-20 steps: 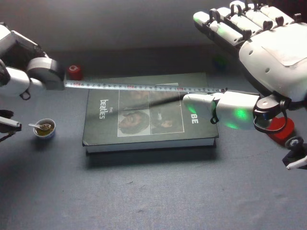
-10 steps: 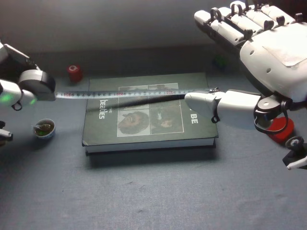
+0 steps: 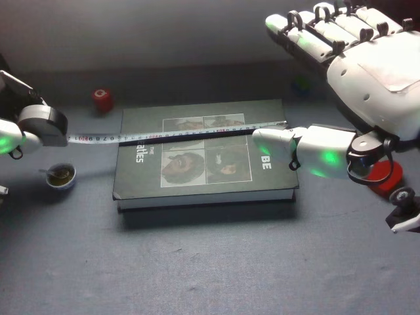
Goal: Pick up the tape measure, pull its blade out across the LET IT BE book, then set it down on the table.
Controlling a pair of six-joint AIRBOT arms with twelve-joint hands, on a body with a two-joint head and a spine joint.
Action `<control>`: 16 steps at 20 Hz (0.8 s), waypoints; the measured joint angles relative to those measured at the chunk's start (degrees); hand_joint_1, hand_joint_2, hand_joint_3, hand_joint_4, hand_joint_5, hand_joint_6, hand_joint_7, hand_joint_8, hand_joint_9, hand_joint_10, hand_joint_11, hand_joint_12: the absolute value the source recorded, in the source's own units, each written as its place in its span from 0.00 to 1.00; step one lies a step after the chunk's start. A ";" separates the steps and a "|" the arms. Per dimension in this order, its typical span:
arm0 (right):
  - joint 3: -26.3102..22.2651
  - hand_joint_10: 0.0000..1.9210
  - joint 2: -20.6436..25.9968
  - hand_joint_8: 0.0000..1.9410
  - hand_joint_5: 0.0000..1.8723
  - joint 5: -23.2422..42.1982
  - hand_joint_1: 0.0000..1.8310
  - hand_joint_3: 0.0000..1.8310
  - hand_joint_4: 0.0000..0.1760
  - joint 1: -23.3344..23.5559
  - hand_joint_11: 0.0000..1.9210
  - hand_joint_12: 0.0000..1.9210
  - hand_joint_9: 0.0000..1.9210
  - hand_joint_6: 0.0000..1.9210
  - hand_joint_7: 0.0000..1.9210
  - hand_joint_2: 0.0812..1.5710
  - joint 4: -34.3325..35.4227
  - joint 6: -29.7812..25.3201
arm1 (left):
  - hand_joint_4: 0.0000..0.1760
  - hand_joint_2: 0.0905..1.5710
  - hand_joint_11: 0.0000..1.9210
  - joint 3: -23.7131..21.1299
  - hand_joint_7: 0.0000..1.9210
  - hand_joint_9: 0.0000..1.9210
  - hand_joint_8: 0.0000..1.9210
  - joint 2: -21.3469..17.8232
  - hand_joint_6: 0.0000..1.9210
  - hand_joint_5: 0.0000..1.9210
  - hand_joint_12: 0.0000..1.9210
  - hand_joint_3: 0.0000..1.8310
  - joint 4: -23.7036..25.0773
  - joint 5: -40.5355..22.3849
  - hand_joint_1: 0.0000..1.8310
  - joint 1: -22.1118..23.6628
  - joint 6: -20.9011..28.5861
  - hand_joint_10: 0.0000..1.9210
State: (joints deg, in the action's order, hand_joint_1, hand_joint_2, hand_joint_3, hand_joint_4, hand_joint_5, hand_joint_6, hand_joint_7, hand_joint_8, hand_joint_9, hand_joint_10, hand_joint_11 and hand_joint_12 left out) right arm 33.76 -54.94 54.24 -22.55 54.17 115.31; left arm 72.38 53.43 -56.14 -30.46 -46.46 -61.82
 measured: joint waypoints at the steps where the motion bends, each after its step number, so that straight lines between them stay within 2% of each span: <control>1: -0.11 0.00 0.00 0.00 0.01 -0.13 0.12 0.00 0.57 0.00 0.00 0.21 0.02 0.00 0.04 0.64 -0.26 -0.02 | 0.00 0.67 0.44 0.00 0.56 0.48 0.47 0.00 0.36 0.55 0.54 0.00 0.20 0.02 0.76 -0.20 -0.02 0.61; 7: -0.11 0.00 0.00 0.00 0.01 -0.17 0.12 0.00 0.57 0.00 0.00 0.21 0.02 0.00 0.04 0.64 -0.37 -0.02 | 0.00 0.67 0.43 0.85 0.55 0.48 0.47 0.39 0.39 0.54 0.55 0.00 1.20 0.48 0.76 -0.22 0.02 0.62; 11: -0.11 0.00 0.00 0.00 0.01 -0.17 0.14 0.00 0.55 -0.17 0.00 0.25 0.03 0.00 0.04 0.64 -0.68 -0.04 | 0.00 0.67 0.44 1.25 0.56 0.48 0.46 0.63 0.37 0.55 0.55 0.00 1.20 0.92 0.76 -0.26 0.02 0.61; 16: -0.11 0.00 0.00 0.00 0.01 -0.33 0.14 0.00 0.55 -0.39 0.00 0.27 0.04 0.00 0.05 0.64 -0.72 -0.07 | 0.00 0.67 0.42 1.25 0.56 0.49 0.46 0.63 0.41 0.52 0.56 0.00 1.20 1.09 0.76 -0.26 0.02 0.61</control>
State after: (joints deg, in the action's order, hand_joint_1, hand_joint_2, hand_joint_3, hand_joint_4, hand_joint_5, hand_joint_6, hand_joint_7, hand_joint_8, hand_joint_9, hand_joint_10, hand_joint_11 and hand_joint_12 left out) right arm 33.65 -54.94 53.91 -22.94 53.45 115.24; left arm 73.63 54.06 -54.94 -29.36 -46.72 -61.80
